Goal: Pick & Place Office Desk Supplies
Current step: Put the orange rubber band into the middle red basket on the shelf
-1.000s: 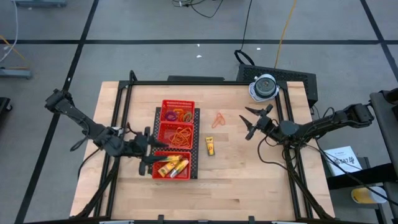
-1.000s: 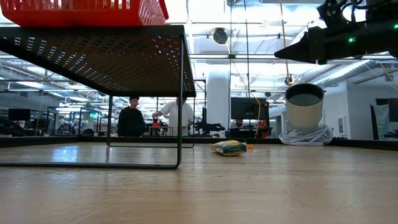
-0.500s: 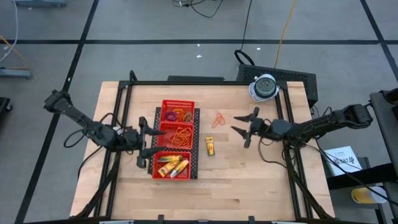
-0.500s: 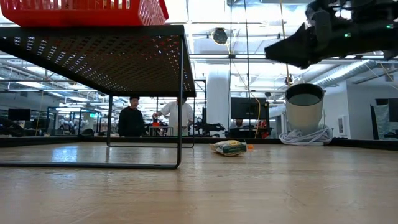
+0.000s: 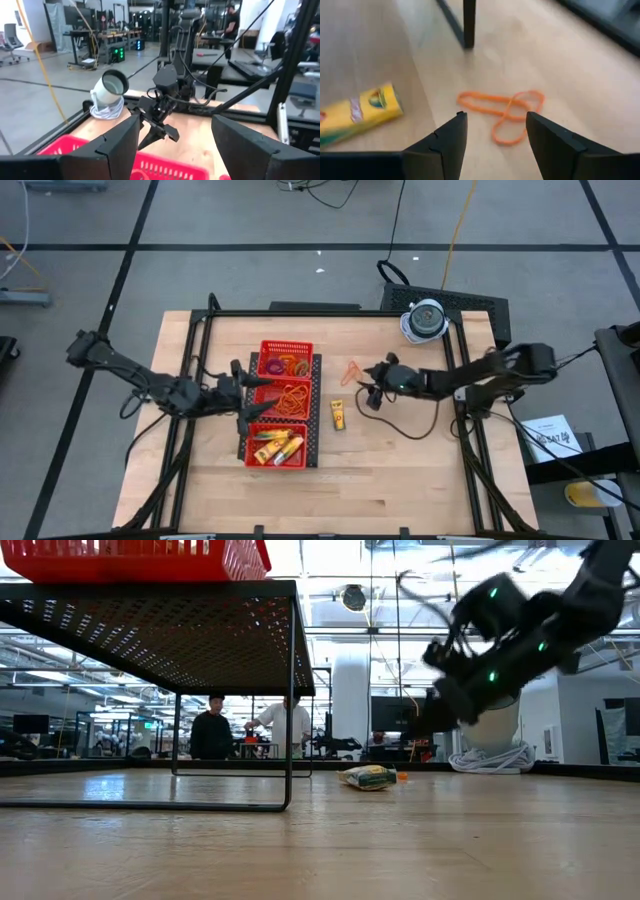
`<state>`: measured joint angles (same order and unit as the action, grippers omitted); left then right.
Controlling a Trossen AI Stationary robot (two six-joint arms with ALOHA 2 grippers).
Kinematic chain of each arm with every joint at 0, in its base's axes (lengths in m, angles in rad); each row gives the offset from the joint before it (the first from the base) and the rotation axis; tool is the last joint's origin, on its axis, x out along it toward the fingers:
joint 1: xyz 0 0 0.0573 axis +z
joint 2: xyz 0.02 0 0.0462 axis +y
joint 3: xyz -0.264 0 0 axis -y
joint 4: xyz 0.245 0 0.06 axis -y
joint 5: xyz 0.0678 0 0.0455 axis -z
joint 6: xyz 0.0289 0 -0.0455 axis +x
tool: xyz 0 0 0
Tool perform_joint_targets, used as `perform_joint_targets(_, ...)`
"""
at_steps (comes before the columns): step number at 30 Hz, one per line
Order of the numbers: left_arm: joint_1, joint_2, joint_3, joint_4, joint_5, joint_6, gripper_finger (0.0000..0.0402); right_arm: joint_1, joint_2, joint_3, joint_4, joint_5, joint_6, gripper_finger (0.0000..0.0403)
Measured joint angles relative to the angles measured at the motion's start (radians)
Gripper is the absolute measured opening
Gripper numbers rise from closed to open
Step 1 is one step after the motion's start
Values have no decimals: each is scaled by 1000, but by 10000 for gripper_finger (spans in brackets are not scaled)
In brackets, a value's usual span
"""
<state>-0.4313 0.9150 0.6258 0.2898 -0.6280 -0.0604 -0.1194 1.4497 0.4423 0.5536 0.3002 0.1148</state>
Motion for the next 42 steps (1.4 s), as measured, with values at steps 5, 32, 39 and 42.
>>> perform_joint_targets(5, 23, 36, 0, -5, 0, -1, 253, -61, 146, 0, 106, -97, 14, 181)
perform_joint_targets(32, 105, 67, 0, -10, 61, -14, 254, -90, 317, 55, 116, -125, -126, 5)
perform_joint_targets(39, 117, 67, 0, -10, 62, -36, 252, -90, 236, 49, 66, -117, -128, 3)
perform_joint_targets(42, 119, 67, 0, -5, 62, -40, 256, -89, 172, 48, 37, -114, -128, 3)
